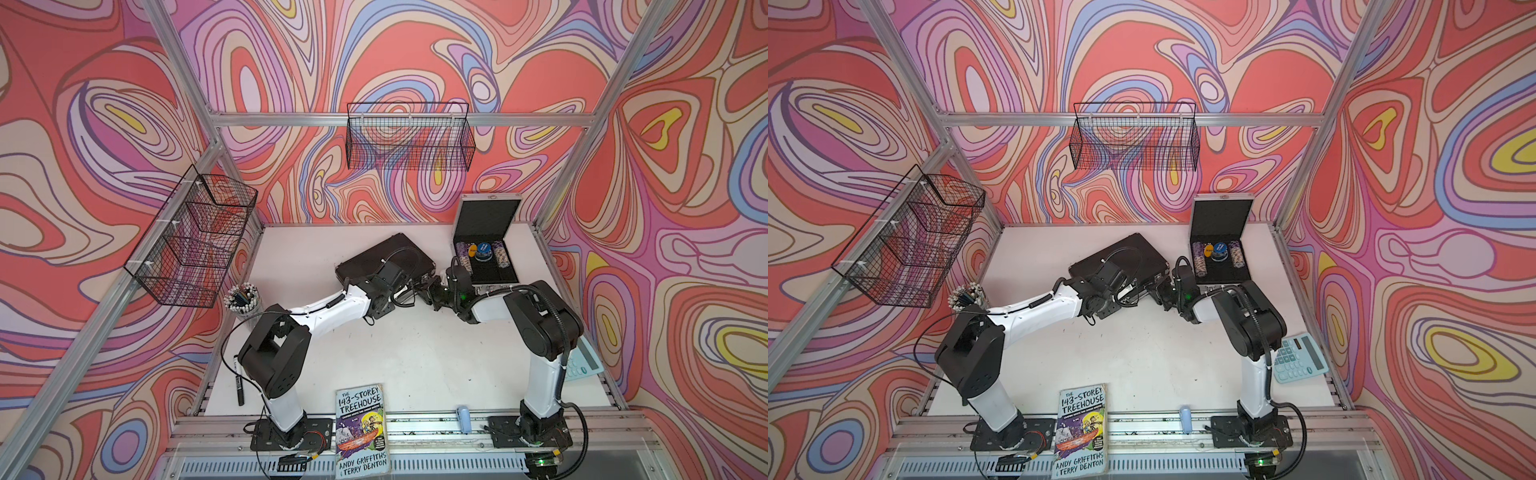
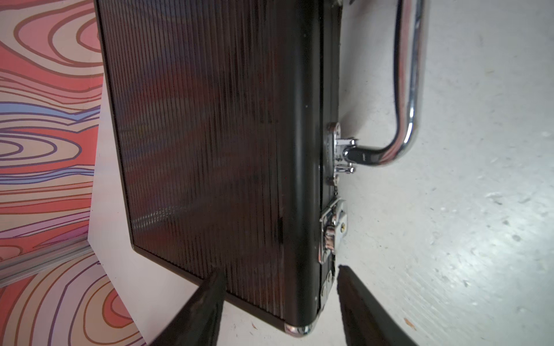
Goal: Open the poker set cases
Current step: Open the case lid on the poker set case.
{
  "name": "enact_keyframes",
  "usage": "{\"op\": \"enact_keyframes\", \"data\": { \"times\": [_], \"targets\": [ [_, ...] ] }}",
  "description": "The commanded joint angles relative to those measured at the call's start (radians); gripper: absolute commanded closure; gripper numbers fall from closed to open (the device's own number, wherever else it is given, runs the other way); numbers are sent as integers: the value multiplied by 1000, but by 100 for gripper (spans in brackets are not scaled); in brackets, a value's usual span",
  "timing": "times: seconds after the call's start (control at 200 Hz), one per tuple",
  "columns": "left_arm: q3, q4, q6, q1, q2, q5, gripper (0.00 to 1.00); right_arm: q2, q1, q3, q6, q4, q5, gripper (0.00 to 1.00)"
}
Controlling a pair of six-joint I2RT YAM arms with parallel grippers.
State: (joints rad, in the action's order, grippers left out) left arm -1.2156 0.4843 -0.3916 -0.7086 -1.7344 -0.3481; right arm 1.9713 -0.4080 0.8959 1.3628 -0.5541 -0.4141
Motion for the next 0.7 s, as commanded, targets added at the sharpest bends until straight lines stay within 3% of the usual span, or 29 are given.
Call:
{"op": "enact_keyframes", "data": {
  "times": [0.0,0.23,0.411,0.506,0.696],
  "targets": [
    [21,32,110,-11,60,9,31,-43,3,16,-2,-103,-17,100],
    [82,-3,608,32,216,211,25,-85,2,47,-13,-48,-34,100],
    [296,-242,997,32,333,339,28,-134,2,75,7,-17,-36,100],
    [377,-336,1077,32,359,339,30,-166,2,100,7,13,-35,100],
    [393,-374,1073,37,349,358,32,-204,-3,133,7,55,-16,100]
  ]
}}
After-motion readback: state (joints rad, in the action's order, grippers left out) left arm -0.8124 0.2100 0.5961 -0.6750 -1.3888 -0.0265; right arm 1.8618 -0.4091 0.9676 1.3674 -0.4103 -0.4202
